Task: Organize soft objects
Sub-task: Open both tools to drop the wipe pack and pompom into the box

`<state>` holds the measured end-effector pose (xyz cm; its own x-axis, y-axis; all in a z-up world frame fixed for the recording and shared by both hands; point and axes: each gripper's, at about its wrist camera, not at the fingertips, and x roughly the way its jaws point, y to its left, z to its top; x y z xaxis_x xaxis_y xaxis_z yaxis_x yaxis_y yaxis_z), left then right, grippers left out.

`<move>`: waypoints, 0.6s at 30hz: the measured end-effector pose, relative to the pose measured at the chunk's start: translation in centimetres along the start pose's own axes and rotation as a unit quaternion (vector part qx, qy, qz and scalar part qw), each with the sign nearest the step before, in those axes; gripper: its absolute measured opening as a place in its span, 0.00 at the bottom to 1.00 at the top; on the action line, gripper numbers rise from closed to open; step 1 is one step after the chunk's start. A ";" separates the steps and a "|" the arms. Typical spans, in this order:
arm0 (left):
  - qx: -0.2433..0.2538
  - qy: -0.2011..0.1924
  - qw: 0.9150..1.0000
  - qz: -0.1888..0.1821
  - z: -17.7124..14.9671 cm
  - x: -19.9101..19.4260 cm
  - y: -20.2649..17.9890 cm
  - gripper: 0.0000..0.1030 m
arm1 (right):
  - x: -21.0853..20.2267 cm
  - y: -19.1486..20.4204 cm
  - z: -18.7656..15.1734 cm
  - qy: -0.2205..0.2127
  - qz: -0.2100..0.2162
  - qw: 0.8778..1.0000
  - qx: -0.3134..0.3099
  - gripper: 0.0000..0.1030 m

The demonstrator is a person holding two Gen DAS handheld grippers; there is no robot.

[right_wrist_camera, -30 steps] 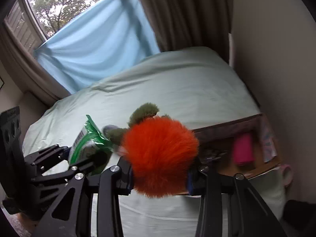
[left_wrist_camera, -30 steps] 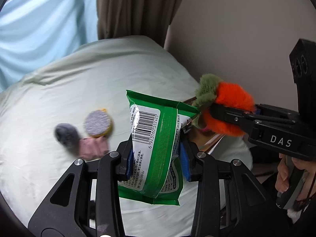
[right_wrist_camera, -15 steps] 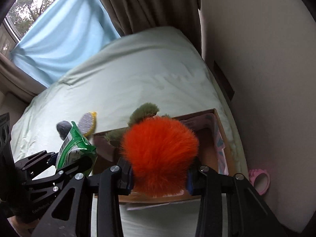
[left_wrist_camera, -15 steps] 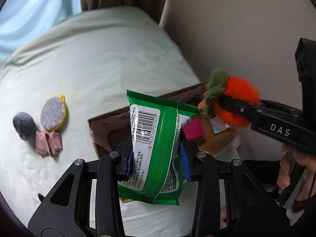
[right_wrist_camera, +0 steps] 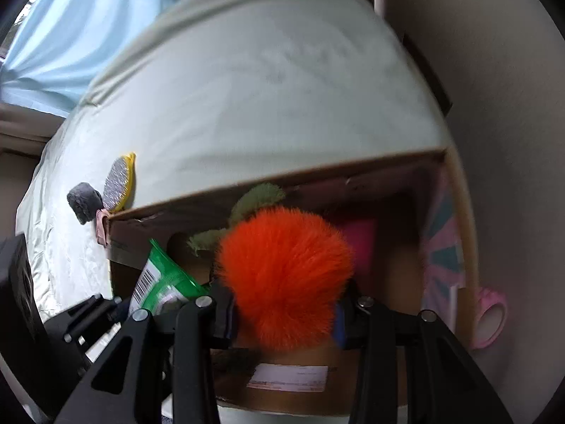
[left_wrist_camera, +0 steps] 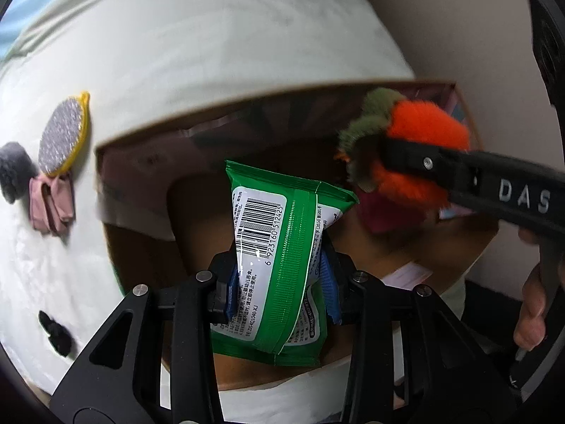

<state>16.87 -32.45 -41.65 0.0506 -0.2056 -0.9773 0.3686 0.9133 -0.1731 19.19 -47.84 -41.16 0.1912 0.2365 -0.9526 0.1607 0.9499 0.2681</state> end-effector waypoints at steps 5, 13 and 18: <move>0.014 -0.005 1.000 0.007 -0.1 -0.5 -0.5 0.70 | 0.9 0.0 -0.1 0.008 0.022 1.000 0.011 0.65; 0.054 -0.014 0.997 0.057 -0.8 -1.6 -1.0 1.00 | -0.3 -0.9 -0.6 -0.022 0.028 0.999 0.031 1.00; 0.044 -0.022 0.998 0.034 -1.6 -3.2 -0.8 1.00 | -1.6 -0.5 -0.9 -0.031 0.023 0.999 0.027 1.00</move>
<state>14.96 -32.00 -38.60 0.1183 -0.1602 -0.9800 0.4422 0.8921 -0.0925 17.93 -48.54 -39.86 0.2582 0.2651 -0.9290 0.2018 0.9256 0.3202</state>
